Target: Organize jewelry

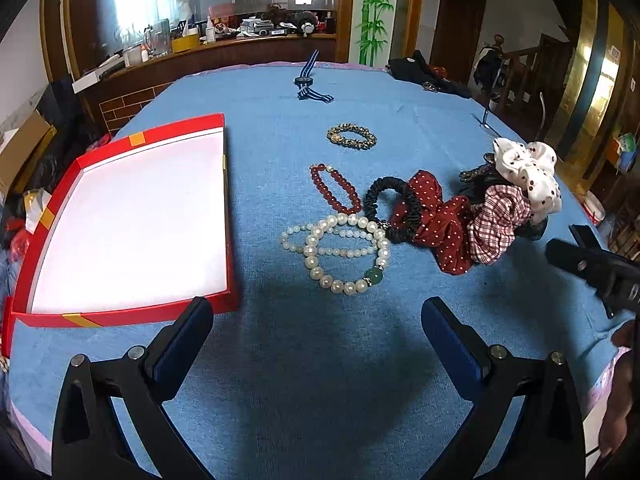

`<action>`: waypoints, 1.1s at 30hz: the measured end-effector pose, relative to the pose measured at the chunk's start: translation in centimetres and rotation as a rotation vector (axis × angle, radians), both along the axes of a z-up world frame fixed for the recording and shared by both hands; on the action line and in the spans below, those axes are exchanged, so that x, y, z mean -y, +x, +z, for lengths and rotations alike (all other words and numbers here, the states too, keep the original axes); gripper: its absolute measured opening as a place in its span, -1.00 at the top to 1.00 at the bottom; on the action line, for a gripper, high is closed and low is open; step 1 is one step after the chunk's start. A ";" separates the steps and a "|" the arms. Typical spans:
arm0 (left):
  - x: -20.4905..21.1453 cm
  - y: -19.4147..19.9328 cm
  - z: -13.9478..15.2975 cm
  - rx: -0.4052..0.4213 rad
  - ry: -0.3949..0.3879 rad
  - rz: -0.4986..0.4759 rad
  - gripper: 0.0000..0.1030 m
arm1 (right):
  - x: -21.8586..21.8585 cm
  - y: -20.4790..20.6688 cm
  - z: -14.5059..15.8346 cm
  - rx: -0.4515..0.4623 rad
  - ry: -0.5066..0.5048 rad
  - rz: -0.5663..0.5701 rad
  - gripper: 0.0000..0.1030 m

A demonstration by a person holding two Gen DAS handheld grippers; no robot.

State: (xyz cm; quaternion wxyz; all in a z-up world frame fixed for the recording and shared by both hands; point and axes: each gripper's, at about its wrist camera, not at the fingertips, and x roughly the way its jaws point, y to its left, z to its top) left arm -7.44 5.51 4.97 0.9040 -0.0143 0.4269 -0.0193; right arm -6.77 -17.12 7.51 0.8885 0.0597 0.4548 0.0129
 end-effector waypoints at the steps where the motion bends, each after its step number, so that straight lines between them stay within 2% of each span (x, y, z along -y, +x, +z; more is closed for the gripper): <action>1: -0.1 0.1 0.0 -0.004 -0.004 -0.001 -1.00 | 0.4 0.1 0.2 0.004 0.016 -0.004 -0.93; 6: -0.9 0.6 0.1 -0.019 -0.013 0.000 -1.00 | 2.4 0.6 1.3 0.016 0.137 0.010 -0.79; 11: -0.8 0.7 0.3 -0.020 -0.025 -0.011 -1.00 | 3.0 2.3 2.8 0.049 0.216 0.015 -0.69; 14: -0.3 0.5 0.4 -0.017 -0.021 -0.029 -1.00 | 2.4 3.5 3.3 0.073 0.209 0.022 -0.54; 18: 0.3 0.4 0.4 -0.018 -0.018 -0.052 -1.00 | 1.3 5.7 2.3 0.044 0.185 0.037 -0.40; 20: 0.5 0.4 0.5 -0.018 -0.023 -0.065 -1.00 | 1.1 6.7 1.3 0.008 0.186 0.027 -0.25; 23: 0.8 0.6 0.7 -0.012 -0.029 -0.075 -1.00 | 1.0 7.5 0.1 -0.030 0.180 0.029 0.18; 25: 1.1 0.8 0.9 -0.009 -0.037 -0.087 -1.00 | 1.3 7.3 0.1 -0.029 0.191 0.028 0.51; 27: 1.6 1.2 1.1 -0.013 -0.051 -0.109 -0.97 | 1.6 6.8 0.5 -0.012 0.192 0.032 0.67; 33: 4.9 2.6 1.4 -0.046 -0.052 -0.211 -0.69 | 3.2 5.1 2.2 0.056 0.215 0.003 0.68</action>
